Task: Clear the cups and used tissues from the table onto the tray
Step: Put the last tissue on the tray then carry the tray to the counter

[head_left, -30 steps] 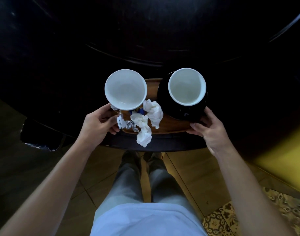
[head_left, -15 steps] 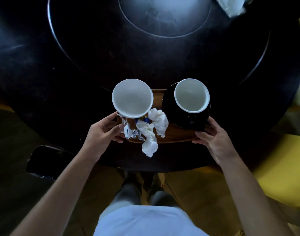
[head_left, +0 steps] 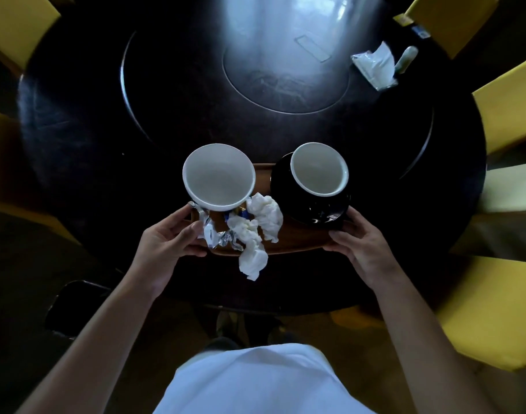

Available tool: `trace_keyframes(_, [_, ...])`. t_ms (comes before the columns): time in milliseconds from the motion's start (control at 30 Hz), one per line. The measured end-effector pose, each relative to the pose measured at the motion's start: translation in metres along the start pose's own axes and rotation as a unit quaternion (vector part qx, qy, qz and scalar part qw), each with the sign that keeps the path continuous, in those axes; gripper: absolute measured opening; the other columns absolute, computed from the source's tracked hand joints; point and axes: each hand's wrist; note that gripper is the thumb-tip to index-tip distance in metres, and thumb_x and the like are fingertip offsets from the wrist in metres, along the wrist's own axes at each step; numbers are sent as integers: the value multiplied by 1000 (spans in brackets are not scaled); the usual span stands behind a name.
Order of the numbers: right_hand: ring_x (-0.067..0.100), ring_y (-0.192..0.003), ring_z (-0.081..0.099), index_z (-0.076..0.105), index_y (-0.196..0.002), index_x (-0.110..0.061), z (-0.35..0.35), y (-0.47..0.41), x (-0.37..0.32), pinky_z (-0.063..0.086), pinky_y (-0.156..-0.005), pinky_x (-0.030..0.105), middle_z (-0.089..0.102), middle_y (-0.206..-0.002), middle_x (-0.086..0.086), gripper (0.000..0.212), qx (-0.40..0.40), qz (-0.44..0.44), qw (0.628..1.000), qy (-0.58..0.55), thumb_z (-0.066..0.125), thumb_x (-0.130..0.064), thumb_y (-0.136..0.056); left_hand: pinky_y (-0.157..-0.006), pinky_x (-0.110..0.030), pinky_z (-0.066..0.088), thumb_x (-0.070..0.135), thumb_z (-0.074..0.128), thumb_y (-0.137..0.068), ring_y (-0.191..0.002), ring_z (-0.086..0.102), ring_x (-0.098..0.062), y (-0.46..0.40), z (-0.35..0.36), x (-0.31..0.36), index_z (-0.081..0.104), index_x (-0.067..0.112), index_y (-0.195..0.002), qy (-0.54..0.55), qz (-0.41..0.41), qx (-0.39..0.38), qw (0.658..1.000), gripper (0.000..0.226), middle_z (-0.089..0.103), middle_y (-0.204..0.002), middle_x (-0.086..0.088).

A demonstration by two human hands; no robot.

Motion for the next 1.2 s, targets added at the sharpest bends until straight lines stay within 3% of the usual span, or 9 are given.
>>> trace_keyframes(233, [26,-106,71,55,-143,-19,18,-6,-16,61,-76,32,72,-118,11,78,-73,-27,997,20,84,-19,-70,-72,-35,64,58,96,-51,-97,76,-26,42,-9,8,62,16,-135,49,50,54,996,99,76,-117,-12])
trace_keyframes(333, [24,-100,73,55,-142,-17,28,-8,-28,61,-77,34,73,-113,11,93,-116,-31,992,29,94,-30,-60,-70,-34,64,55,96,-53,-95,77,-25,71,-7,5,70,23,-125,73,71,97,990,83,76,-116,-13])
trace_keyframes(567, [22,-95,74,52,-144,-14,58,-8,-34,60,-76,32,75,-108,7,80,-265,-35,961,73,82,-14,-70,-66,-30,63,57,99,-42,-91,77,-18,153,-4,-19,64,14,-131,118,124,235,957,104,78,-111,-6])
trace_keyframes(767, [31,-110,71,49,-147,-18,98,15,-27,59,-85,38,73,-120,13,79,-374,-26,921,104,81,-11,-75,-68,-34,65,55,99,-45,-89,78,-20,237,-8,-45,78,24,-113,160,166,323,918,77,77,-113,-8])
trace_keyframes(933, [30,-110,71,53,-144,-19,148,55,-15,60,-81,33,74,-119,11,75,-448,-16,886,118,80,-11,-75,-65,-31,64,55,97,-51,-84,77,-16,312,-17,-64,81,27,-108,177,205,391,880,66,78,-109,-5])
trace_keyframes(1000, [29,-107,72,53,-144,-17,174,75,-6,60,-79,32,74,-117,12,74,-475,-15,871,122,79,-10,-75,-62,-28,63,48,94,-61,-81,77,-15,343,-23,-73,81,26,-107,184,213,426,860,53,79,-106,-5])
trace_keyframes(1067, [28,-104,73,53,-144,-15,198,95,4,61,-78,32,75,-116,11,73,-503,-13,855,127,78,-9,-75,-60,-27,63,28,78,-81,-79,77,-13,373,-32,-83,82,27,-104,184,222,448,846,23,79,-102,-3])
trace_keyframes(1133, [28,-105,73,53,-145,-14,222,120,16,61,-80,34,75,-117,11,74,-525,-8,841,129,78,-11,-75,-59,-26,62,15,62,-87,-76,76,-12,405,-41,-91,83,29,-98,194,232,475,826,27,80,-96,-1])
trace_keyframes(1200, [29,-105,72,53,-144,-13,246,148,30,62,-81,36,74,-119,12,75,-549,-4,826,129,79,-12,-74,-57,-25,62,15,63,-84,-71,76,-10,440,-52,-98,84,30,-92,194,240,501,809,27,80,-89,1])
Point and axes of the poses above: each hand's wrist, its own y-axis away from the middle knuckle, its own z-axis out of the palm, x = y × z
